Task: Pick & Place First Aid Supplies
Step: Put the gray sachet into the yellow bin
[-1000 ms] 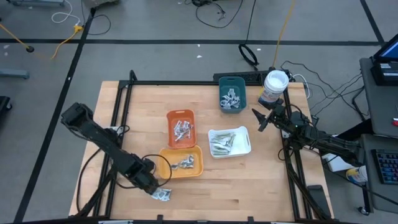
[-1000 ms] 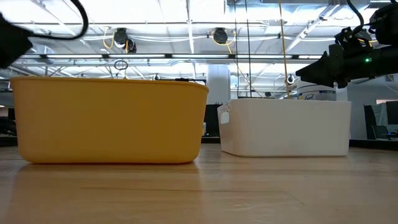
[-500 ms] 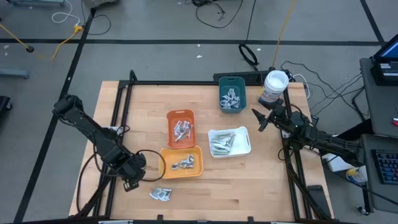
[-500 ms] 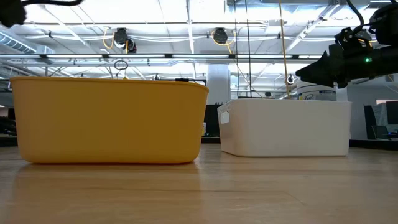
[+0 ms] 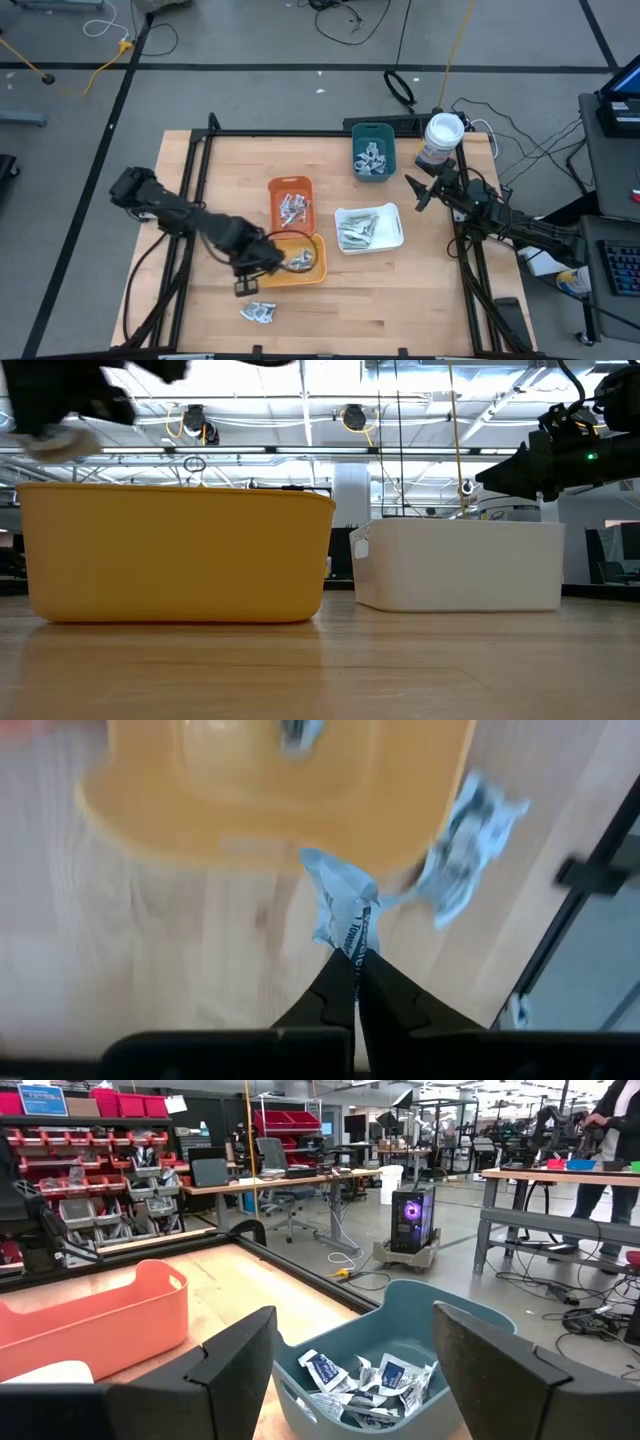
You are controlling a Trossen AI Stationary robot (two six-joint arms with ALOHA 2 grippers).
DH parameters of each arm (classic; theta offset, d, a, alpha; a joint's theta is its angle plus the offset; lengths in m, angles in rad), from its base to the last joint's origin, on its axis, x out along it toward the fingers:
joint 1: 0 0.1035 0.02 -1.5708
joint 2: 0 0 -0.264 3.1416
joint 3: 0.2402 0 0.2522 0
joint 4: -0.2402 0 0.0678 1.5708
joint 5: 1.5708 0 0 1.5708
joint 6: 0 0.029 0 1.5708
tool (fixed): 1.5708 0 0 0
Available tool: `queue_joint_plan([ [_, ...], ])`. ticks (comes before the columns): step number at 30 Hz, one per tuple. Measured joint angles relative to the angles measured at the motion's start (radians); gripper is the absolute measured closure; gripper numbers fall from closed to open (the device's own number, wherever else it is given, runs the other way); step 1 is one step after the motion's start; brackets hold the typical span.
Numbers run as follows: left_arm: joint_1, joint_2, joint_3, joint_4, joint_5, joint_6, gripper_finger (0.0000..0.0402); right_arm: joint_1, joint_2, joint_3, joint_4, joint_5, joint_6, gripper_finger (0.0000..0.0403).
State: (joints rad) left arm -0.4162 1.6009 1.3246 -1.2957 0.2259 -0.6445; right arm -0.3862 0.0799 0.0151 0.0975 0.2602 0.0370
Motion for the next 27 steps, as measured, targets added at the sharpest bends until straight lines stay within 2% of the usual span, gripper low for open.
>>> queue_joint_plan([
  [8,0.117,0.170,0.185,-0.005,-0.028,0.131,0.0400,0.000,0.000,0.000,0.000,0.000,0.000,0.0140],
  [18,0.188,0.324,0.219,0.056,-0.043,0.166,0.0394,0.000,0.000,0.000,0.000,0.000,0.000,0.0140],
  [23,0.189,0.332,0.219,0.073,-0.043,0.150,0.0339,0.000,0.000,0.000,0.000,0.000,0.000,0.0140],
  [27,0.187,0.331,0.219,0.073,-0.042,0.157,0.0268,0.000,0.000,0.000,0.000,0.000,0.000,0.0140],
])
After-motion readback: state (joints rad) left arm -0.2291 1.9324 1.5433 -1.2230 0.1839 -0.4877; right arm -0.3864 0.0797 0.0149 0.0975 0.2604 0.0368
